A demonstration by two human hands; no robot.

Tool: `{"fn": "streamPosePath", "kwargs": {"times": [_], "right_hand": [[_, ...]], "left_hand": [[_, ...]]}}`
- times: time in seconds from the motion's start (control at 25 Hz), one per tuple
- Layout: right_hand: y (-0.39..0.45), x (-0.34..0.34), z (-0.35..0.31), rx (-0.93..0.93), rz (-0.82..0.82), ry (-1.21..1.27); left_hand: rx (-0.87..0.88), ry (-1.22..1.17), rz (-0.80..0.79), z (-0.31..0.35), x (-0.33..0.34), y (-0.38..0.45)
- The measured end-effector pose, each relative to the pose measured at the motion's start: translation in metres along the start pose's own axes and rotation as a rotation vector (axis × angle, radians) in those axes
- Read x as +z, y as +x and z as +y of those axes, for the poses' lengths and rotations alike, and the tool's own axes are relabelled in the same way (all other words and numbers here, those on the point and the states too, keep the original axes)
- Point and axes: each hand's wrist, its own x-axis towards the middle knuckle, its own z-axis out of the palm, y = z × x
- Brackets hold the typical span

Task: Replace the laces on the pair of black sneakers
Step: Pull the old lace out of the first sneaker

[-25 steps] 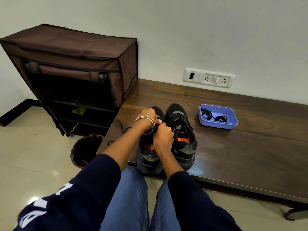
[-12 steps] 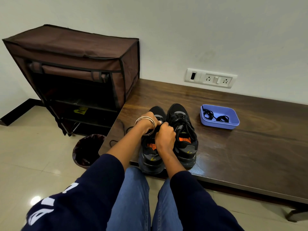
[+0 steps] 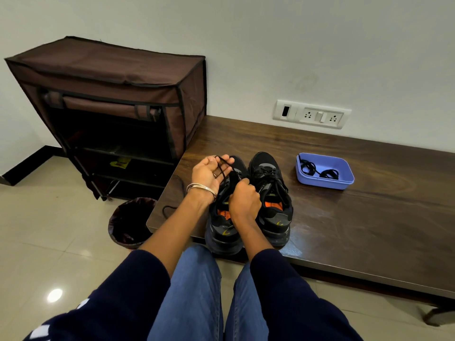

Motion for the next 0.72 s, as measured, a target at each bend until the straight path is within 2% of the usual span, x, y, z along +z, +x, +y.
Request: {"fn": "streamPosePath", "kwargs": {"times": [0.16, 0.24, 0.32, 0.4, 0.48, 0.52, 0.6, 0.64, 0.72], "right_hand": [[0.000, 0.001, 0.000, 0.001, 0.011, -0.010], [0.001, 0.001, 0.000, -0.003, 0.009, -0.011], [0.001, 0.001, 0.000, -0.012, 0.002, -0.024], [0.001, 0.001, 0.001, -0.026, -0.002, -0.034], [0.002, 0.002, 0.002, -0.040, 0.008, -0.030], [0.002, 0.003, 0.002, -0.051, 0.019, -0.021], [0.003, 0.005, 0.003, -0.095, 0.036, 0.001], [0.004, 0.007, 0.004, -0.122, 0.043, 0.002], [0.005, 0.008, 0.005, -0.150, 0.054, -0.001]], "left_hand": [[0.079, -0.312, -0.051, 0.016, -0.004, -0.005], [0.011, -0.216, -0.019, 0.018, -0.005, -0.006], [0.013, 0.189, 0.026, 0.014, -0.004, -0.005], [0.151, 0.833, 0.066, 0.006, -0.006, 0.007], [0.303, 1.469, -0.033, 0.000, -0.005, 0.021], [0.306, 1.672, -0.107, -0.003, -0.003, 0.027], [0.256, 1.927, -0.147, -0.012, 0.003, 0.032], [0.242, 1.968, -0.124, -0.014, 0.005, 0.033], [0.254, 1.832, -0.061, -0.017, 0.005, 0.033]]}}
